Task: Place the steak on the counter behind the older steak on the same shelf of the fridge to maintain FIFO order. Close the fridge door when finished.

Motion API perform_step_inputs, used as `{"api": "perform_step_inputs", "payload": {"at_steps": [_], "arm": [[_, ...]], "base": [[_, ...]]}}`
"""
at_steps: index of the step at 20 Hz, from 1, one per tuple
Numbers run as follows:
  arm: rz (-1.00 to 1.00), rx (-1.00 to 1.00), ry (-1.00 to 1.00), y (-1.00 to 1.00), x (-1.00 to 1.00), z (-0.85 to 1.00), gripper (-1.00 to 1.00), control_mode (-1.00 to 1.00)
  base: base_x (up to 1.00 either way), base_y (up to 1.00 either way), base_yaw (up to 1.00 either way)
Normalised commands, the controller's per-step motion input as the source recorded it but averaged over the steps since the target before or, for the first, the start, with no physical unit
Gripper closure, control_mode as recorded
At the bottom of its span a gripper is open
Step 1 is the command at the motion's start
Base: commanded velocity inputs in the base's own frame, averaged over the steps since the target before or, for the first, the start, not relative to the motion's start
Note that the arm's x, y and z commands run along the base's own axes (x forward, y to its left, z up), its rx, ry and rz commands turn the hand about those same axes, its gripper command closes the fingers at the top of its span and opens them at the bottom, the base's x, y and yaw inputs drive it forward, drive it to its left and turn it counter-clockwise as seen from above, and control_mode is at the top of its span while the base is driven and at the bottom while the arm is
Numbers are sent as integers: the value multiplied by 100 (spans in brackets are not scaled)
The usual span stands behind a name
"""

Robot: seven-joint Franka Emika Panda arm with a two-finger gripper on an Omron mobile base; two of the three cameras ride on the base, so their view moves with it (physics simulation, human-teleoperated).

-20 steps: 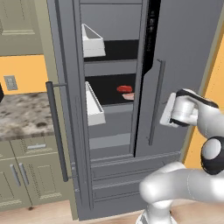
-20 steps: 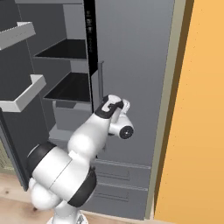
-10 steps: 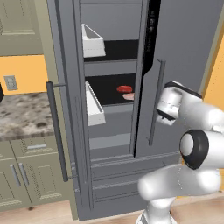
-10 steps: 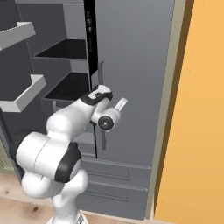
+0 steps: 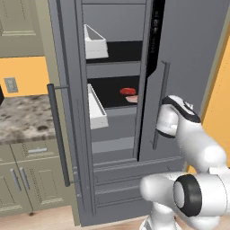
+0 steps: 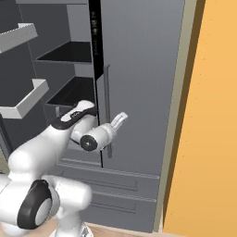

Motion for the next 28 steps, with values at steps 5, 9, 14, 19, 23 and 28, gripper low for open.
{"api": "perform_step_inputs", "payload": {"at_steps": [5,9,14,19,23,28], "arm": [[0,2,3,-8,-19,14,-100,-100],[0,-12,-3,-27,-82,91,-100,-100],[0,-24,0,0,-93,100,-100,-100],[0,-25,0,0,-88,100,-100,-100],[0,-26,0,0,-94,100,-100,-100],[0,-34,-2,0,-93,100,-100,-100]], "base": [[0,0,0],[0,0,0],[0,0,0],[0,0,0],[0,0,0],[0,0,0]]}}
